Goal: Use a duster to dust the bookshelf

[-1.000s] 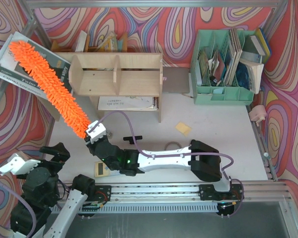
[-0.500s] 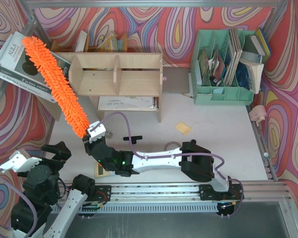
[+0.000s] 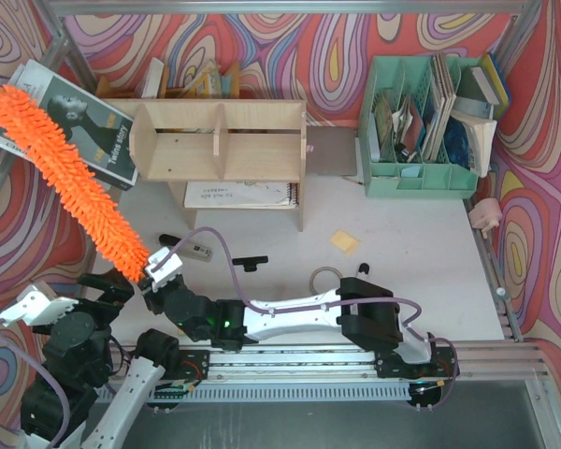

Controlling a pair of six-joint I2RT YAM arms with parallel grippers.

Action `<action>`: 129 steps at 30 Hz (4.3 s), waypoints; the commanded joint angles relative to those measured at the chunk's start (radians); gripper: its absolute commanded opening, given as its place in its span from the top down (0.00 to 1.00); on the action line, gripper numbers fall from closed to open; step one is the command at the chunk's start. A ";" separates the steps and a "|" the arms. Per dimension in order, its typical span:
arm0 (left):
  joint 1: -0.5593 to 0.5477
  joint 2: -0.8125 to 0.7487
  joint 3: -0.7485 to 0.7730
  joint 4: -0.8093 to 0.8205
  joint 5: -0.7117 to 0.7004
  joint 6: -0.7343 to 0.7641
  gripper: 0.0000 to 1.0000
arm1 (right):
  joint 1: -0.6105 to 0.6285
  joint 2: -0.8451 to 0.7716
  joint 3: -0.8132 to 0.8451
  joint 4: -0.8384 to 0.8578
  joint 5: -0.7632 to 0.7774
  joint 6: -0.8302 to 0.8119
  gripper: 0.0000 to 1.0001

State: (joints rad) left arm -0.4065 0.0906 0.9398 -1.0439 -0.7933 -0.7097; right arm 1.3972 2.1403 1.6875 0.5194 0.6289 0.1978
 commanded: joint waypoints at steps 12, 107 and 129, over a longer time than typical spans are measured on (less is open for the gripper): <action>-0.007 -0.043 -0.018 0.019 -0.006 0.010 0.02 | -0.022 -0.013 0.015 -0.109 0.111 0.180 1.00; -0.008 -0.026 -0.019 0.025 0.008 0.016 0.02 | -0.089 0.157 0.381 -0.336 0.049 0.197 1.00; -0.008 -0.031 -0.020 0.025 0.006 0.014 0.02 | -0.036 0.092 0.241 -0.288 0.062 0.214 1.00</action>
State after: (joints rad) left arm -0.4080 0.0563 0.9314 -1.0355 -0.7998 -0.7097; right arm 1.3762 2.2906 2.0235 0.2081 0.6651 0.3462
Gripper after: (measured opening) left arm 0.982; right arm 0.337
